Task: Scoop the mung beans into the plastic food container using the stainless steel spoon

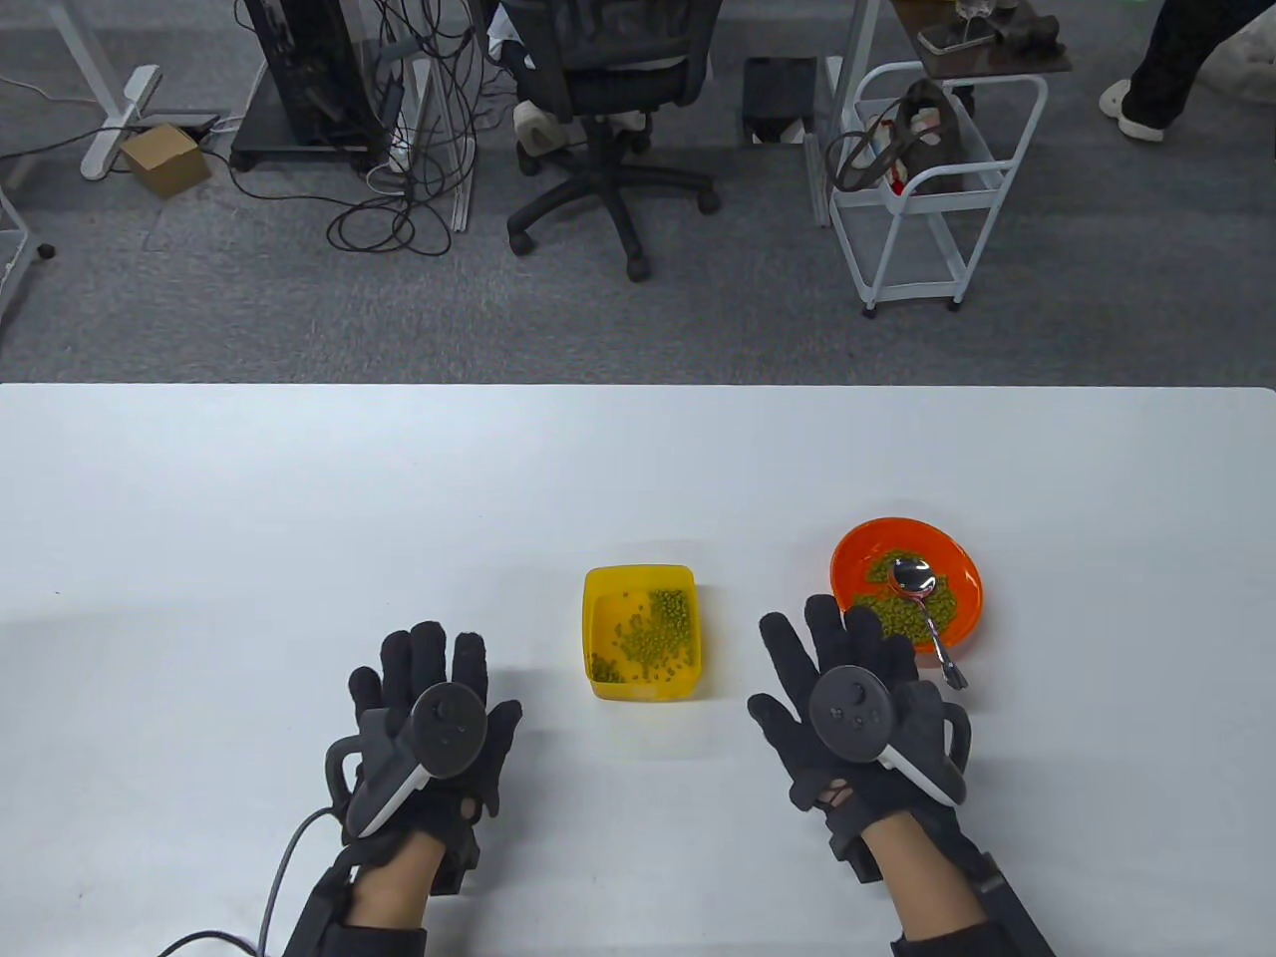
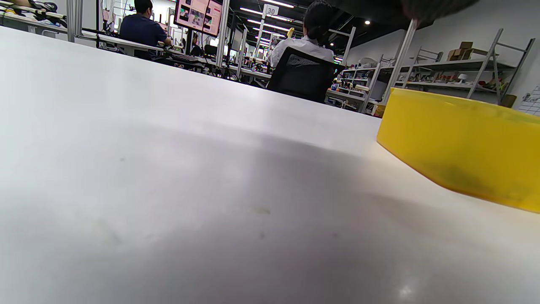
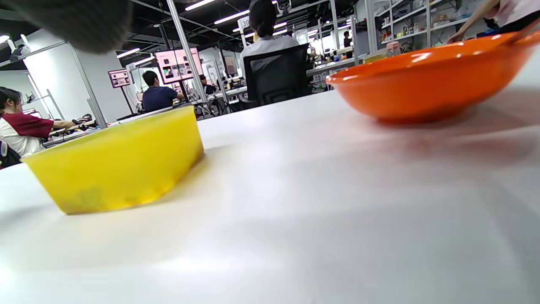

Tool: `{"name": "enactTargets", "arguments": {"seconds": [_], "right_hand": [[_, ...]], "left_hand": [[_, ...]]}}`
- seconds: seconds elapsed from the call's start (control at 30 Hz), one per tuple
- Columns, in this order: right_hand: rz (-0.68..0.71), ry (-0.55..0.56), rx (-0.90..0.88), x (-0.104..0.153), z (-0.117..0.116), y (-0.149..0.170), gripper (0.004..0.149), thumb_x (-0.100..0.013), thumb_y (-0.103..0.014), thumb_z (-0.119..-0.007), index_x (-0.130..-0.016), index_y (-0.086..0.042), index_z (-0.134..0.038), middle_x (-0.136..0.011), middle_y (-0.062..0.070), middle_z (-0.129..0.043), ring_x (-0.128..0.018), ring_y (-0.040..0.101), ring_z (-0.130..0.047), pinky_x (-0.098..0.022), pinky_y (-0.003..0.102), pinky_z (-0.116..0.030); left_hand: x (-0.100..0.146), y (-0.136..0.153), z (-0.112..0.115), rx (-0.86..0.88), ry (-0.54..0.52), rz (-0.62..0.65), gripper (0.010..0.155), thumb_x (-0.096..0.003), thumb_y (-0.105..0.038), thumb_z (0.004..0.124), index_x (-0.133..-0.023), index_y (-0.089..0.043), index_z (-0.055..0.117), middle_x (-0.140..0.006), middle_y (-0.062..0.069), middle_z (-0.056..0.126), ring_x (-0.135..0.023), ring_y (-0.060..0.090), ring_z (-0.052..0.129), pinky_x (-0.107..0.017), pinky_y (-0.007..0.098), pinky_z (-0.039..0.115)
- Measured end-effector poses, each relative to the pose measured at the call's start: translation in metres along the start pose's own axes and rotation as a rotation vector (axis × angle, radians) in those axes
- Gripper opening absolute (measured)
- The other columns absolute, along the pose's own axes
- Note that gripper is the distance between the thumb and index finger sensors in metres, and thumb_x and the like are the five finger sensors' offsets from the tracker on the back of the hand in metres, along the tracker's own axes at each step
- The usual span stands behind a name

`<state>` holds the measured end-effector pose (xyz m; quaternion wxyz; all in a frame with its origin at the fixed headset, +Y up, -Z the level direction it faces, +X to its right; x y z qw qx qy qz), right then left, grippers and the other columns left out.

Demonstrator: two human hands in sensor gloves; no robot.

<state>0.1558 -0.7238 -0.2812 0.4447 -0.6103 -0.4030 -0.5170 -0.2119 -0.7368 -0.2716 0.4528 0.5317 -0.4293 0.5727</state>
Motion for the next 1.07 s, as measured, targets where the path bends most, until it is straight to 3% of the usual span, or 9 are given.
{"name": "enactTargets", "arguments": {"seconds": [0.2, 0.43, 1.07], "right_hand": [[0.001, -0.004, -0.002, 0.000, 0.000, 0.000, 0.073, -0.051, -0.066, -0.065, -0.108, -0.048, -0.023, -0.117, -0.006, -0.005, -0.110, 0.039, -0.012, -0.074, 0.066, -0.012], [-0.016, -0.085, -0.022, -0.002, -0.008, 0.006, 0.071, -0.051, -0.065, -0.064, -0.109, -0.046, -0.026, -0.117, -0.004, -0.007, -0.110, 0.039, -0.014, -0.074, 0.066, -0.012], [0.013, -0.104, -0.019, -0.006, -0.016, -0.002, 0.069, -0.052, -0.063, -0.063, -0.109, -0.043, -0.028, -0.117, -0.003, -0.012, -0.110, 0.038, -0.022, -0.075, 0.065, -0.015]], "left_hand": [[0.000, 0.000, 0.002, -0.007, 0.008, -0.001, 0.077, -0.0460, -0.058, 0.061, -0.107, -0.029, 0.023, -0.111, 0.013, 0.002, -0.103, 0.041, 0.005, -0.067, 0.069, 0.007], [0.000, 0.001, 0.001, -0.008, 0.013, -0.008, 0.078, -0.0459, -0.058, 0.060, -0.107, -0.029, 0.023, -0.111, 0.013, 0.002, -0.103, 0.041, 0.005, -0.067, 0.069, 0.007], [0.001, 0.006, -0.001, 0.006, 0.001, -0.022, 0.077, -0.0461, -0.058, 0.060, -0.107, -0.029, 0.023, -0.111, 0.013, 0.002, -0.102, 0.042, 0.005, -0.066, 0.069, 0.006]]}}
Point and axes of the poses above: the tracker on the back of each hand, its own y axis roughly to the little-finger side, its own x axis roughly from the fingertips to the wrist, z = x × y, the point moved 3 cm from there along -x, roughly from the wrist to the fingertips
